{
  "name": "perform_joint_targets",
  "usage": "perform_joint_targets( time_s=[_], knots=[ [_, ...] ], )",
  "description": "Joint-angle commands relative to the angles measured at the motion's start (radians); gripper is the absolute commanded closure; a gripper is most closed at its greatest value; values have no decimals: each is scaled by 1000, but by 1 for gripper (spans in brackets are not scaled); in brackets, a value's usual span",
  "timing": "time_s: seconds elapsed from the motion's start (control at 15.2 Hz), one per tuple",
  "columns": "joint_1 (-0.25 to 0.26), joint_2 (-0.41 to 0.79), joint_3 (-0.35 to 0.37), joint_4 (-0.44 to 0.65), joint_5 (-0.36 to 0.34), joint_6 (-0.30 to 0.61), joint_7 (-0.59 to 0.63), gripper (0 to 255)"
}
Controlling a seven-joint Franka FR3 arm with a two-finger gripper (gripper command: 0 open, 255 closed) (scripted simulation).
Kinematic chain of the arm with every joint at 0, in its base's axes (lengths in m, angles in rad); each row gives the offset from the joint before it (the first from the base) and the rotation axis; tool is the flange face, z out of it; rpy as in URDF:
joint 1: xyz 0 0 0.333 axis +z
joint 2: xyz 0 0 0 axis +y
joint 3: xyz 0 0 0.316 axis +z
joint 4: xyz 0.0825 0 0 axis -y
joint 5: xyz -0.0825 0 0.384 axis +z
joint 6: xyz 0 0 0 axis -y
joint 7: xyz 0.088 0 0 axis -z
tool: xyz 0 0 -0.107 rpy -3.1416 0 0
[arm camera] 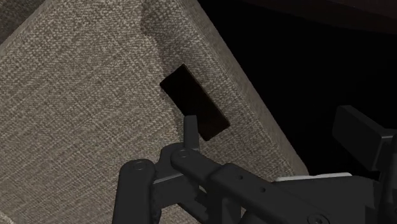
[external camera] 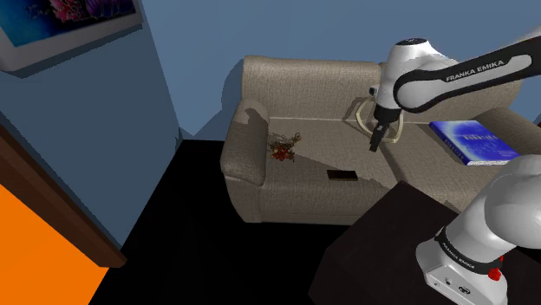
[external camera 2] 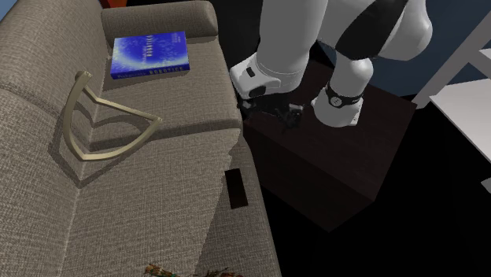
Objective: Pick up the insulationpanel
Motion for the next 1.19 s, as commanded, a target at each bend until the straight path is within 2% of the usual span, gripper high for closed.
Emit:
perform_joint_targets(
  time_s=[0.0, 0.33, 0.46, 0.66, 0.79, 0.92, 1.12],
  knots=[
    [7, 74, -31, -17, -11, 102, -52, 0],
    [42, 302, -102, 3, 16, 326, -206, 0],
    [59, 402, -122, 23, 59, 410, -286, 0],
    [71, 555, -123, 65, 170, 523, -437, 0],
    [52, 656, -90, 102, 262, 586, -549, 0],
    [9, 751, -34, 146, 341, 639, -651, 0],
    [-64, 874, 50, 214, 401, 698, -758, 0]
  ],
)
